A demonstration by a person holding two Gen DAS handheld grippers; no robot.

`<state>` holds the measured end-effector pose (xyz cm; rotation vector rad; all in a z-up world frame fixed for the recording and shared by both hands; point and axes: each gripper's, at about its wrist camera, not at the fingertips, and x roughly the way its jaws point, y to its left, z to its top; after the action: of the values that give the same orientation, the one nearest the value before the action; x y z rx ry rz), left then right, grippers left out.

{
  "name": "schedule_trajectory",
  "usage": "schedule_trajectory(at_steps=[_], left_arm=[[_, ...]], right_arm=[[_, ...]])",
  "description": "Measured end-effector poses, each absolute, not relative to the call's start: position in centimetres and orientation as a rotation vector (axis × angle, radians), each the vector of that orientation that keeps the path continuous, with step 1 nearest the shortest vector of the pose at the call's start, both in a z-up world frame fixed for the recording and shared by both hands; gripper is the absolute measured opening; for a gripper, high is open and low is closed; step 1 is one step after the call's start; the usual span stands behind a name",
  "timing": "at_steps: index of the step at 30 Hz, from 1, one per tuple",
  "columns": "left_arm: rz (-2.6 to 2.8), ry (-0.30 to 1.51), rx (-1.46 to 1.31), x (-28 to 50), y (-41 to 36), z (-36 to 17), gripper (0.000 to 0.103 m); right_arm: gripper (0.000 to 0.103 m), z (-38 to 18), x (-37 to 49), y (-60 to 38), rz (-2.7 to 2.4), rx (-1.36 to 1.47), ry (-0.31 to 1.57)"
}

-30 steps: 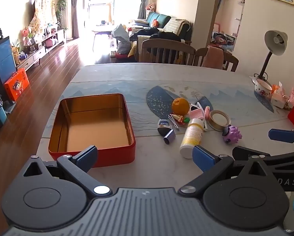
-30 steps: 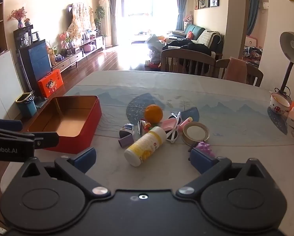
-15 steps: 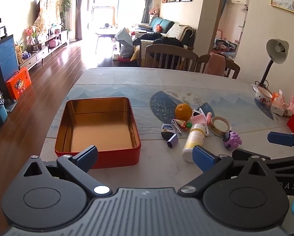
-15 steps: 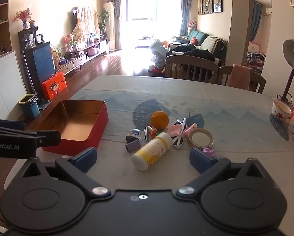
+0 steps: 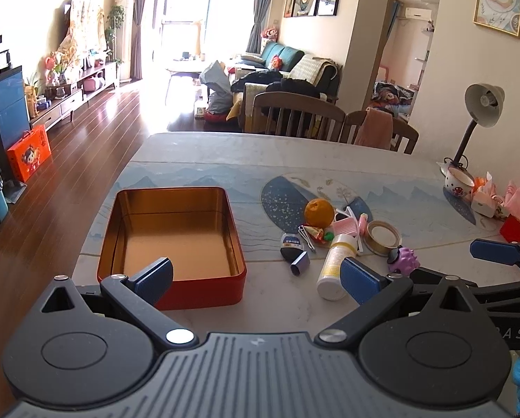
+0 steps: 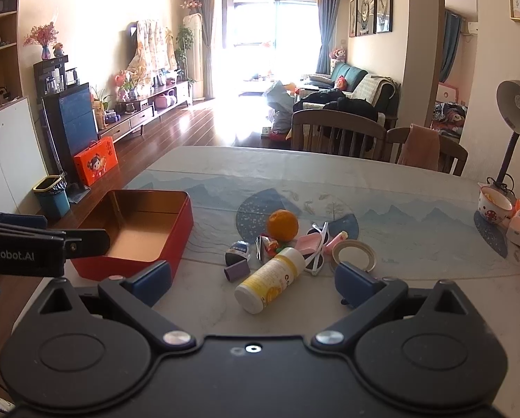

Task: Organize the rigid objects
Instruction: 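Move right tool toward purple spiky toy while left tool approaches white bottle, then close right gripper on purple spiky toy while left gripper closes on white bottle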

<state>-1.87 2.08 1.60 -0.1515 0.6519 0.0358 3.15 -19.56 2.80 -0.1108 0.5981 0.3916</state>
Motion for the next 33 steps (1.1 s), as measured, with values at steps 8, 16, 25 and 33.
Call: schedule_trajectory(at_steps=[8,16,25,33], left_arm=[[0.021,0.647,-0.155,-1.7,2.2,1.7,0.103],[0.0,0.652,-0.176,-1.1,2.1,1.5,0.103],[-0.048,0.696,-0.168,1.6,-0.4,0.6,0.103],[-0.058,0.776,-0.156,5.7,-3.2,-0.8,0.103]], right_arm=[[0.101,3.2,3.0,-19.4,0.39,-0.111,0.587],[0.101,3.2,3.4,-19.9,0.383,-0.106,0.591],[0.1,1.5,5.6,-22.5,0.362,-0.093,0.642],[0.099,0.2,8.5,-25.1,0.352,-0.083,0.681]])
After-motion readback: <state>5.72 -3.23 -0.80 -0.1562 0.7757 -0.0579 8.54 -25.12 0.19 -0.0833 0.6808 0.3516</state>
